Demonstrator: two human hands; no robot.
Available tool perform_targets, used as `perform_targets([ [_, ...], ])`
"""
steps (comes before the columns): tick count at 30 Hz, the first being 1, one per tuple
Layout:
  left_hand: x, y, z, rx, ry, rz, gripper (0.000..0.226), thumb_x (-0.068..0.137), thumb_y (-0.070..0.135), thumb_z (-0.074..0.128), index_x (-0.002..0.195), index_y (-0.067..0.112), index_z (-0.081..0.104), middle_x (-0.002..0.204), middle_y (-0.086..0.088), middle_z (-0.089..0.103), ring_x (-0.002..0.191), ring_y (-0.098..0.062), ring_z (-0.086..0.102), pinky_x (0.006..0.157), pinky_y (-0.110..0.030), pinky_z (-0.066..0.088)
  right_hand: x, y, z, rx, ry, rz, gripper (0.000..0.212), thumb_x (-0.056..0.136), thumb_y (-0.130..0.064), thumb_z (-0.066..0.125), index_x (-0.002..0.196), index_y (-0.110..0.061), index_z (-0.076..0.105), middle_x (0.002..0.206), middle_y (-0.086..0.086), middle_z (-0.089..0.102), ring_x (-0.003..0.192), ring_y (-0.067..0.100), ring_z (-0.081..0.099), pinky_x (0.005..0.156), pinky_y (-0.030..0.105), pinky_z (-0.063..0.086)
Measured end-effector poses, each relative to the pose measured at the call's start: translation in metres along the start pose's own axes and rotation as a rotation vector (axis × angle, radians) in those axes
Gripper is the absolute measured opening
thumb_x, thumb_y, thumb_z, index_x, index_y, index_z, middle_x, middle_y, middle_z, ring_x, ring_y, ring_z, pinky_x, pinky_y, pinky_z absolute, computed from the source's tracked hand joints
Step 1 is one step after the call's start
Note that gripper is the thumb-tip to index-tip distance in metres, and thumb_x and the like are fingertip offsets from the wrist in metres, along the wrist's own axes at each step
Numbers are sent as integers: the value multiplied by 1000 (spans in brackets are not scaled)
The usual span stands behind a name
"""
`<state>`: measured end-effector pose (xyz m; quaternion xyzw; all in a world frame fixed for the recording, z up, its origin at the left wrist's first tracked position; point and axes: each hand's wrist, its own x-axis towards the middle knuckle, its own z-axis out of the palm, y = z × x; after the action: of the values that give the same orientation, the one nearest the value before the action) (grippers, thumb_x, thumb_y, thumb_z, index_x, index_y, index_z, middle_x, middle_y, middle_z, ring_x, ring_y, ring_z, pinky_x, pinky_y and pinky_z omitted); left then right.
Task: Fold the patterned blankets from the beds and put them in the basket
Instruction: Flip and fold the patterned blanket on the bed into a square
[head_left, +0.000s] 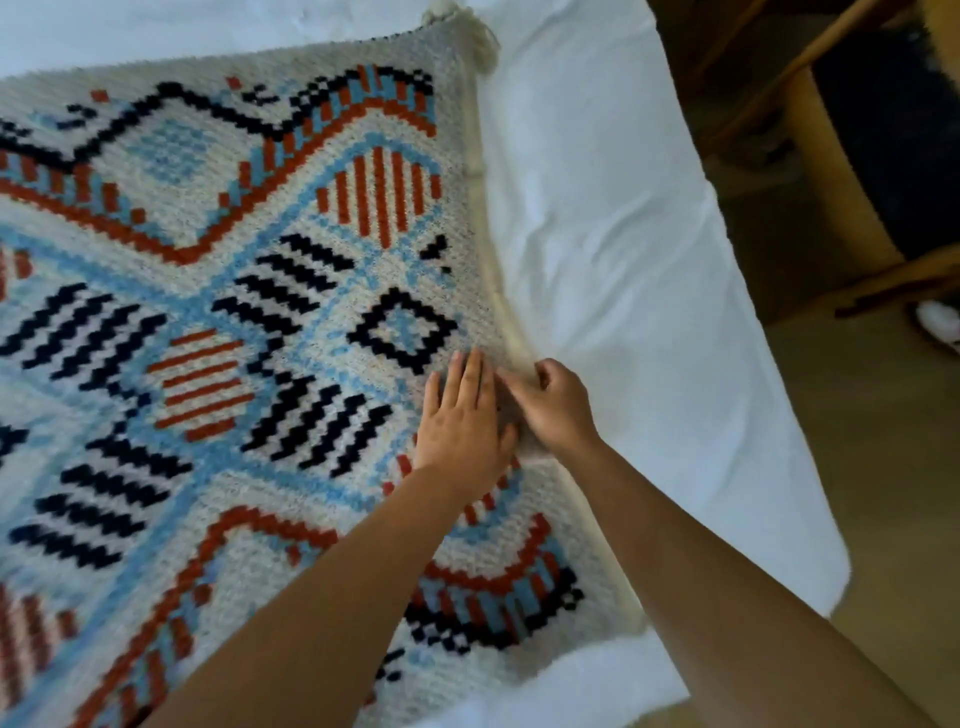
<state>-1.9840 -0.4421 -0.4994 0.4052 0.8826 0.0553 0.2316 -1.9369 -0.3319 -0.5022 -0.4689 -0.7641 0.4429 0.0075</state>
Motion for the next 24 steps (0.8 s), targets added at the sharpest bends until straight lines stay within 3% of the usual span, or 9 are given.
perform_targets([
  [5, -54, 21, 29, -38, -33, -44, 73, 95, 50, 20, 144, 8, -12, 155, -7, -16, 141, -20, -19, 107, -37, -18, -44, 45, -23, -18, -96, 21, 47, 77, -40, 70, 54, -24, 33, 50, -10, 31, 43, 3, 30, 40, 14, 28],
  [9, -89, 56, 54, -57, -72, -92, 75, 95, 51, 20, 144, 7, -14, 154, -11, -17, 141, -23, -17, 110, -38, -14, -77, 79, -44, 62, -228, 43, 36, 79, -39, 68, 61, -16, 47, 58, -5, 42, 52, 10, 39, 52, 24, 32],
  [13, -119, 102, 74, -93, -136, -150, 76, 94, 54, 20, 145, 5, -9, 155, -12, -12, 142, -25, -13, 114, -42, -6, -104, 112, -67, -14, -306, 62, 25, 83, -24, 65, 66, -8, 54, 62, 7, 53, 61, 17, 48, 59, 32, 38],
  [16, -133, 130, 77, -128, -108, -222, 76, 93, 54, 29, 146, 7, 4, 155, -11, 6, 142, -26, 4, 114, -41, 10, -119, 123, -78, 75, -336, 161, 25, 82, -16, 66, 60, -14, 54, 57, 1, 50, 60, 14, 45, 58, 28, 38],
  [18, -137, 140, 75, -208, -26, -336, 61, 90, 49, 39, 137, 12, 28, 141, -10, 33, 130, -26, 29, 102, -38, 30, -126, 123, -81, 148, -407, 221, 31, 83, -17, 66, 54, -18, 54, 47, -5, 50, 50, 10, 46, 48, 22, 37],
  [20, -138, 147, 67, -275, -7, -458, 51, 87, 45, 43, 125, 12, 37, 127, -8, 42, 117, -26, 39, 90, -37, 37, -132, 117, -84, 210, -450, 253, 34, 81, -20, 67, 49, -17, 57, 42, -7, 54, 42, 8, 51, 41, 18, 37],
  [24, -133, 150, 58, -572, -114, -603, 39, 90, 36, 41, 118, 9, 39, 117, -11, 53, 105, -31, 54, 76, -39, 43, -132, 101, -88, 280, -499, 233, 19, 78, -27, 70, 70, -10, 71, 70, 8, 69, 65, 19, 64, 59, 28, 49],
])
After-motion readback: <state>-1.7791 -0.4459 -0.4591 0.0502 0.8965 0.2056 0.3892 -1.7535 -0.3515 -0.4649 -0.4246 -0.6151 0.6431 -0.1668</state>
